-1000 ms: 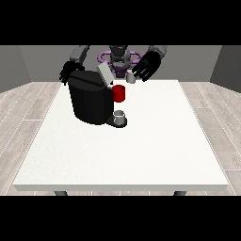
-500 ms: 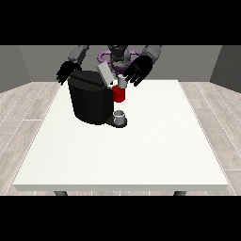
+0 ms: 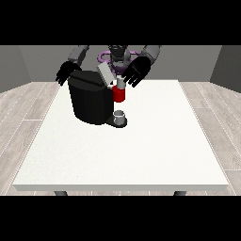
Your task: Insert the coffee pod into the coffee machine and close the lid
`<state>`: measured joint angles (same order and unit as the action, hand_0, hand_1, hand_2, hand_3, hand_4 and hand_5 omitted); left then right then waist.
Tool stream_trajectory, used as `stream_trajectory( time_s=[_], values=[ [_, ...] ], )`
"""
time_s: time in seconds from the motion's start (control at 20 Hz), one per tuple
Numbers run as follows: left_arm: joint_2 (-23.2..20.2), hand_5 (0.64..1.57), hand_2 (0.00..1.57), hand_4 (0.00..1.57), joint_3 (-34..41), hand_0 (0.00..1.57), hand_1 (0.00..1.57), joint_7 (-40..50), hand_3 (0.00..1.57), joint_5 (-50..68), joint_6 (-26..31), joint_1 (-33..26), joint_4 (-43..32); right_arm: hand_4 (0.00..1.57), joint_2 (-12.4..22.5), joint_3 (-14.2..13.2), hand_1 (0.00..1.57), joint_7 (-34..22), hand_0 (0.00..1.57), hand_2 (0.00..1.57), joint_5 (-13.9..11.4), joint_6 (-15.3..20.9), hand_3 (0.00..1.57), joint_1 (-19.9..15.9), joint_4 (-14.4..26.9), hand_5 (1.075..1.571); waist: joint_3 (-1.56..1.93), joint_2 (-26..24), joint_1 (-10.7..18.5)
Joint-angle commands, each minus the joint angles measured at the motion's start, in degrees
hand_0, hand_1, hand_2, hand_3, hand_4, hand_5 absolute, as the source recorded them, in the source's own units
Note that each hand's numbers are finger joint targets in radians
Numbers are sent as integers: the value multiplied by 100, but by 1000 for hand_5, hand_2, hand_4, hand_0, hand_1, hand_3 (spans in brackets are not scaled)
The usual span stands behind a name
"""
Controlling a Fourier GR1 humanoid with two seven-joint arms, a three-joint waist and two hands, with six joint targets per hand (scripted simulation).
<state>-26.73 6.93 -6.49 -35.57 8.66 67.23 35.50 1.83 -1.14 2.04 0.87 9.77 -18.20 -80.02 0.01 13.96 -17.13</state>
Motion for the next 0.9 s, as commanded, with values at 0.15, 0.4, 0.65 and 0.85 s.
stream_trajectory(
  time_s=[0.15, 0.4, 0.65, 0.85],
  values=[
    [64, 1571, 1253, 493, -28, 1179, 1179, 81, 1183, -114, -56, 230, 14, 513, -95, 21, 0, 25, 0, 0, -7, 77, 0, -108, 37, 1571, 0, 114, -3],
    [172, 1571, 1269, 515, -88, 1190, 1190, -7, 1201, -116, 95, 134, 66, 499, 64, -311, 0, 111, 0, 0, 209, 10, 0, -204, 176, 1571, 1, 26, 167],
    [358, 1571, 1248, 488, -174, 1184, 1184, -73, 1186, -267, -223, -314, -14, 448, -92, -88, 0, 175, 0, 0, 91, 43, 0, 287, 92, 1571, 0, -122, 127],
    [234, 1571, 1279, 487, -96, 1236, 1236, -84, 1197, -266, -140, -85, -90, 415, -19, -86, 0, 119, 0, 0, 21, 84, 0, -4, 38, 1571, -1, 128, 61]
  ],
)
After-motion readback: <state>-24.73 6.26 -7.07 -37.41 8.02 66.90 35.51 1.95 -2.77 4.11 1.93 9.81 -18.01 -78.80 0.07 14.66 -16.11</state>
